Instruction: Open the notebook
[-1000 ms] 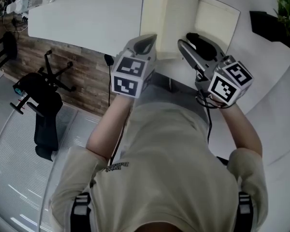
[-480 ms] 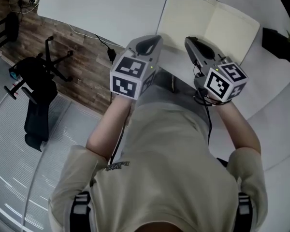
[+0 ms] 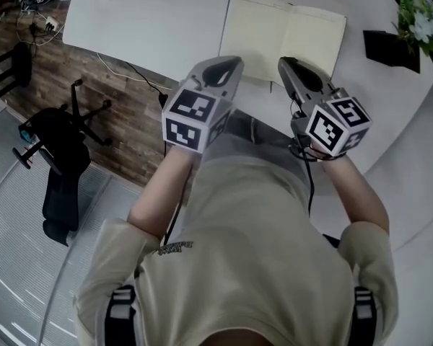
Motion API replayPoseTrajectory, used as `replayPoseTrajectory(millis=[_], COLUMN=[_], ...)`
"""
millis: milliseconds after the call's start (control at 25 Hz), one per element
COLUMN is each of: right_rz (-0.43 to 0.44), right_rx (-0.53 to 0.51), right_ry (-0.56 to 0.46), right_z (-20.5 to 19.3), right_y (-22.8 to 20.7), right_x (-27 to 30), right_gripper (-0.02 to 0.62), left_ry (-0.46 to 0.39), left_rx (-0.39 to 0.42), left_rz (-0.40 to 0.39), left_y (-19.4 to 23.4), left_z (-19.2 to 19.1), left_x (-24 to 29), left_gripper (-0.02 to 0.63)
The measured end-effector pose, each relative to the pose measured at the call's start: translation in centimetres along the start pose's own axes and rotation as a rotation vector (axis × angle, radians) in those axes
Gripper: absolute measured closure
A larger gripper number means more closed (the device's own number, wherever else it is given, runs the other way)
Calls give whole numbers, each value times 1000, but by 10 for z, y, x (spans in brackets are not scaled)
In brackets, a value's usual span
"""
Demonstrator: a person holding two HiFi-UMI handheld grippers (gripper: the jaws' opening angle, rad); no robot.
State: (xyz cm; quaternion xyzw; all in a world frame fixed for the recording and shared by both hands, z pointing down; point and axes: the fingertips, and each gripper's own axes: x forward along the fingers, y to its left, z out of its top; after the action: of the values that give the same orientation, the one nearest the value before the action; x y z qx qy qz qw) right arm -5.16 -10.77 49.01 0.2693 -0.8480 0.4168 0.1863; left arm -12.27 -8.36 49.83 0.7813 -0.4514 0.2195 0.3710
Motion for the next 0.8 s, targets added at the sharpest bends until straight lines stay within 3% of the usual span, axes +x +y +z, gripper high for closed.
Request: replayPoseTrajectory(millis=[360, 800], right_rz=[-89, -135], right_rx=[-128, -288], right_ry=[-136, -310], right_z=[40, 75], right_y=[18, 65], right_x=[-86, -178], right_gripper=[591, 591], left_ry=[-102, -249], left_rx=[141, 299], left_rz=[-51, -98], left_y=[-63, -141], left_z=[57, 118], left_x=[-28, -75], left_gripper=[606, 606])
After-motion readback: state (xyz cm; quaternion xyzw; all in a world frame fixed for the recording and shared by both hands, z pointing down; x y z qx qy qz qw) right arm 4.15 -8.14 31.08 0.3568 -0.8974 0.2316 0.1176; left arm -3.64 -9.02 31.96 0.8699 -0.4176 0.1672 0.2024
